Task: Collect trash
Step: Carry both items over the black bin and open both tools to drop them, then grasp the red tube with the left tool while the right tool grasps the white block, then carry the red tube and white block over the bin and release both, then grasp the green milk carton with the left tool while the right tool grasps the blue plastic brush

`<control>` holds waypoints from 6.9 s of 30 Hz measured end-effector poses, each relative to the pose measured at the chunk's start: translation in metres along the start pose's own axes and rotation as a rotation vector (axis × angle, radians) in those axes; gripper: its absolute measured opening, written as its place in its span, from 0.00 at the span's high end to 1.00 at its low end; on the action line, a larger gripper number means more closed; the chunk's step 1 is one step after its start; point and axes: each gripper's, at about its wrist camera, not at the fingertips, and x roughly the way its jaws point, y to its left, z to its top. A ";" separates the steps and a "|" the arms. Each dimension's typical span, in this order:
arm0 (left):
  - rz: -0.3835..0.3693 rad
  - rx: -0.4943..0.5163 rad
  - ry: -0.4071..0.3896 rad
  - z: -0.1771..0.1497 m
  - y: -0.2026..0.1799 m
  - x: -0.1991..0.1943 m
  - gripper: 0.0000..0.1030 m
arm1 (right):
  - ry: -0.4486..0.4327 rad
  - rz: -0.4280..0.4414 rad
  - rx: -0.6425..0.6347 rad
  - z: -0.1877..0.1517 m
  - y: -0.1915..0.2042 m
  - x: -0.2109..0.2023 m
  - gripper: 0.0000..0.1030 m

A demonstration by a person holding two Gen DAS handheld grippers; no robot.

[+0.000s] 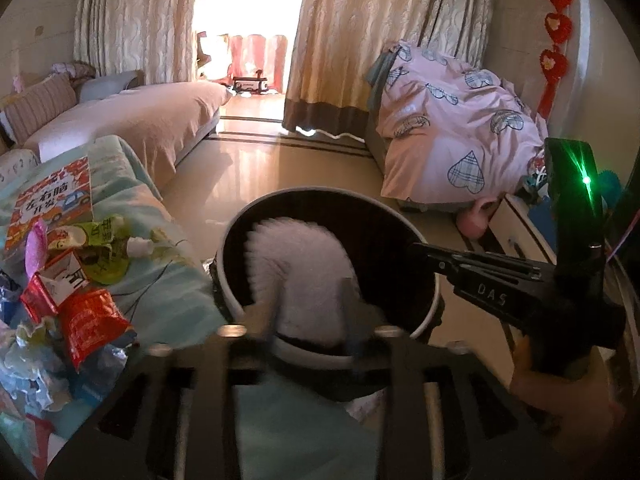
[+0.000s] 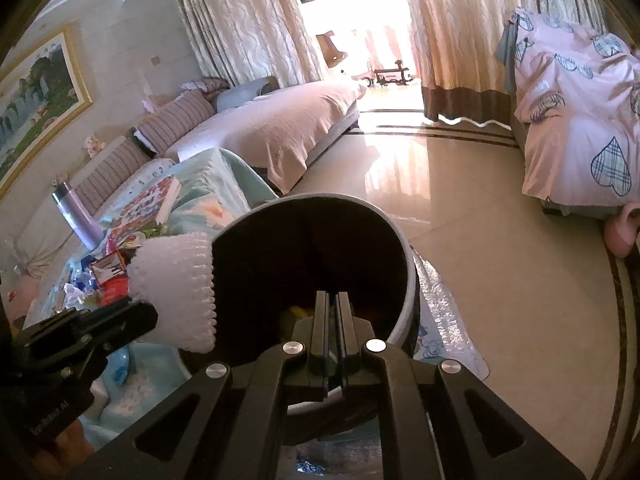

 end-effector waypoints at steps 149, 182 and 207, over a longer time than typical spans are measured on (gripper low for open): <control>0.015 -0.015 0.138 0.010 0.010 0.019 0.37 | -0.018 0.065 0.047 0.009 -0.011 0.005 0.38; 0.168 -0.280 0.052 -0.126 0.141 -0.130 0.36 | 0.042 0.282 -0.068 -0.084 0.138 -0.018 0.13; 0.320 -0.200 0.097 -0.130 0.231 -0.148 0.21 | 0.148 0.272 -0.289 -0.076 0.191 0.032 0.13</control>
